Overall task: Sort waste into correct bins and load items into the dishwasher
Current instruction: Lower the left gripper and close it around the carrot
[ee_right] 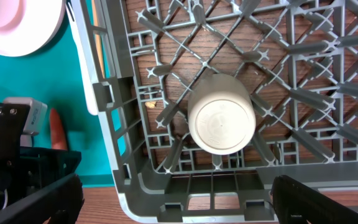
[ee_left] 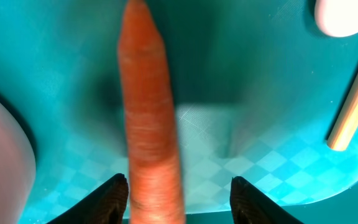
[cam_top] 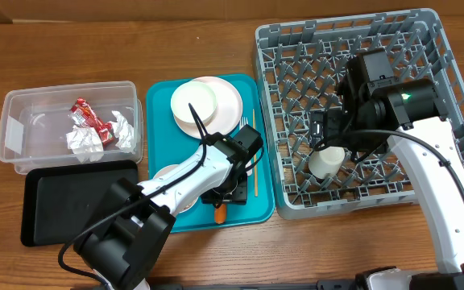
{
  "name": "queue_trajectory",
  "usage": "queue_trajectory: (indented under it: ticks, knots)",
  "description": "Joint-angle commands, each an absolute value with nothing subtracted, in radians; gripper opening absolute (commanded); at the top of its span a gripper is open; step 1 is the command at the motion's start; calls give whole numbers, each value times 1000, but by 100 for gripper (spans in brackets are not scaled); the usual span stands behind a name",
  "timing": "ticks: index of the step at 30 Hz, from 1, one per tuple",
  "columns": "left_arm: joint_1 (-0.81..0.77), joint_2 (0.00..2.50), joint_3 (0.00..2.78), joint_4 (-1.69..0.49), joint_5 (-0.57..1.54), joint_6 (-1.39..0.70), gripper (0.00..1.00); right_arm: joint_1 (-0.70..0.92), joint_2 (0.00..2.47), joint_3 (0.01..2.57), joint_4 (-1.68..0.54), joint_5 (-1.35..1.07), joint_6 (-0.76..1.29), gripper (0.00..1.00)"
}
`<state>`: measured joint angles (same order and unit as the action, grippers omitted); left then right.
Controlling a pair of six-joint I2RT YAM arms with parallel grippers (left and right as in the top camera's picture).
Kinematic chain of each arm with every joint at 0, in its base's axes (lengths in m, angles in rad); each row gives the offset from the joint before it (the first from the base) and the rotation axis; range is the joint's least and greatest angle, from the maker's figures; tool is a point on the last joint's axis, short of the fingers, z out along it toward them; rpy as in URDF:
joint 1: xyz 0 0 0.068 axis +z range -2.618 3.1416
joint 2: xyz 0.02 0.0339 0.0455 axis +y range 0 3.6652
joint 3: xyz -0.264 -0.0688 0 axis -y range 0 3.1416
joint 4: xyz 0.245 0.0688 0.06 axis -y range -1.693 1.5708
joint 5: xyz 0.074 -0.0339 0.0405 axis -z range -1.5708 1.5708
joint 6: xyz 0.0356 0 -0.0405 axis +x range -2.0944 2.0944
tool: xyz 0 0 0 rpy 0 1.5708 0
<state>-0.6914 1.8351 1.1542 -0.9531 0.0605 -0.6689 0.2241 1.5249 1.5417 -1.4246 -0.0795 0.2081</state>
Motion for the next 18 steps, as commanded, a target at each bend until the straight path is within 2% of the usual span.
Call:
queue_trajectory:
  ticks: [1,6,8,18]
  knots:
    - [-688,1844,1145,-952,69,-650,56,227,1514,1562,-1420,-84,202,100]
    - [-688,1844,1145,-952,70,-651,39,227,1514,1562,-1420,-84,202,100]
    - [-688,1844,1145,-952,70,-651,36,227,1514,1562,-1420,-84,202,100]
    - [-688,1844,1145,-969,72,-651,39,227,1514,1562,-1420,-84,202,100]
